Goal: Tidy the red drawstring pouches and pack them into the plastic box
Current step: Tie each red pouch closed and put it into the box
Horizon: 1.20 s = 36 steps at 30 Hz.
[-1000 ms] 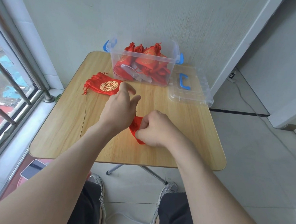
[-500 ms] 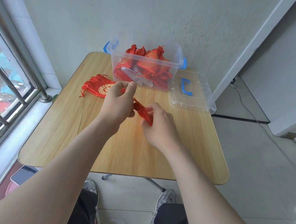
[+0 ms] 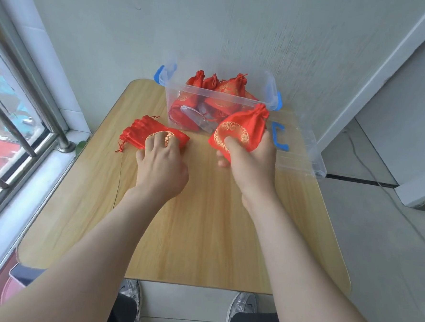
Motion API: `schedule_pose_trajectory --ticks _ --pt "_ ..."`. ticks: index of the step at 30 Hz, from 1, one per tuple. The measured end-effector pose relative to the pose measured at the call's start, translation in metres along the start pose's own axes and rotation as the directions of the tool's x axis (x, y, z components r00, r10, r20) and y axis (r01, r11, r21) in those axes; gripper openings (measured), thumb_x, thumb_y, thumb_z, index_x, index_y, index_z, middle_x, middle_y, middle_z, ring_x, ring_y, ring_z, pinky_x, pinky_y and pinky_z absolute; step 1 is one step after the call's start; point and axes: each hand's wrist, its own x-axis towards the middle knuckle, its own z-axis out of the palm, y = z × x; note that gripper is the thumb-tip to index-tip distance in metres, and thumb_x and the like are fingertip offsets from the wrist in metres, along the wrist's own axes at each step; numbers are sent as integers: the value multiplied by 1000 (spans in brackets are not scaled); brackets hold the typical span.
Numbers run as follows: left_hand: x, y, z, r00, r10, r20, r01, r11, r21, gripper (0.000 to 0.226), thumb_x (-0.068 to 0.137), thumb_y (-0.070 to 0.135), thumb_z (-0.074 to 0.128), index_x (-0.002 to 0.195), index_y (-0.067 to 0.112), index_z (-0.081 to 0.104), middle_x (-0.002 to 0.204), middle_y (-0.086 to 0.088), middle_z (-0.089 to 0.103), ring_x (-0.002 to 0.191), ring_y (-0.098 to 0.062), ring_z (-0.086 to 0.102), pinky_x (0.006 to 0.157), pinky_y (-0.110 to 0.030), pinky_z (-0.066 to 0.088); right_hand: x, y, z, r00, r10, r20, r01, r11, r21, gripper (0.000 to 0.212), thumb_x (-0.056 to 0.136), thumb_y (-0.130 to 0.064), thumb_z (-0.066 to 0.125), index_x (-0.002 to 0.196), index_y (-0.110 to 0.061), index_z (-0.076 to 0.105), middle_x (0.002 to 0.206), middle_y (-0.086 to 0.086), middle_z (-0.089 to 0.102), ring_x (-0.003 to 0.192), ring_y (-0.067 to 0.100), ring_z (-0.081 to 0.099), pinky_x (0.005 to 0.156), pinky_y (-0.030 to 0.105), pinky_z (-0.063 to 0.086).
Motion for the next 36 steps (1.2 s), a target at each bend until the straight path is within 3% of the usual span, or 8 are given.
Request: schedule_pose_trajectory --ticks 3,7,10,14,18,26,32,36 --pt "4 -4 6 997 -22 72 14 994 106 61 98 24 53 155 11 34 165 -13 30 158 -39 15 118 -61 24 16 -4 19 995 -84 -50 80 994 -73 30 78 -26 63 108 -25 67 96 1 77 80 27 78 73 52 65" --pt "11 -5 9 999 -49 -3 49 992 118 39 99 16 50 138 13 48 134 -10 59 129 -40 47 105 -54 34 41 -15 47 964 -247 -98 239 967 -87 25 83 -40 65 102 -25 66 91 -3 78 81 24 79 77 53 64" --pt "12 -8 9 997 -66 -35 69 995 66 22 98 11 50 119 13 56 111 -6 62 110 -36 56 95 -49 38 55 -38 60 951 -245 -187 252 968 14 25 98 -27 69 114 -13 57 98 4 76 68 20 77 64 39 62" --pt "10 -8 10 997 -54 -63 54 999 4 22 91 3 49 109 13 56 96 -3 58 97 -34 60 101 -51 41 81 -51 67 944 -235 -233 218 971 -94 35 104 -16 64 133 0 54 114 3 69 99 20 66 86 24 45" --pt "6 -2 8 996 -68 -54 68 998 4 24 85 -2 50 104 13 50 95 -3 52 99 -35 57 104 -51 40 96 -55 75 937 -315 -150 263 920 -290 16 100 -11 62 114 -6 63 104 4 71 98 27 68 93 39 53" --pt "9 -3 6 984 -81 -158 82 997 2 22 89 -1 55 102 15 61 99 -4 60 87 -29 50 78 -41 37 100 -53 62 881 -461 -105 105 408 -907 26 97 -10 61 121 -20 59 119 5 70 122 34 57 95 44 36" --pt "10 -2 3 974 -85 -211 83 996 -20 32 90 -1 57 110 18 74 105 -3 65 102 -33 59 89 -44 40 53 -21 61 823 -567 12 268 371 -889 22 86 -18 65 106 -27 71 113 0 64 114 30 51 91 42 28" --pt "7 4 0 958 -90 -274 79 996 -52 28 100 10 55 110 21 79 108 -6 70 106 -36 49 88 -44 37 31 -3 59 956 -293 -4 167 553 -817 20 99 -29 57 110 -22 71 117 3 68 118 32 57 102 48 39"
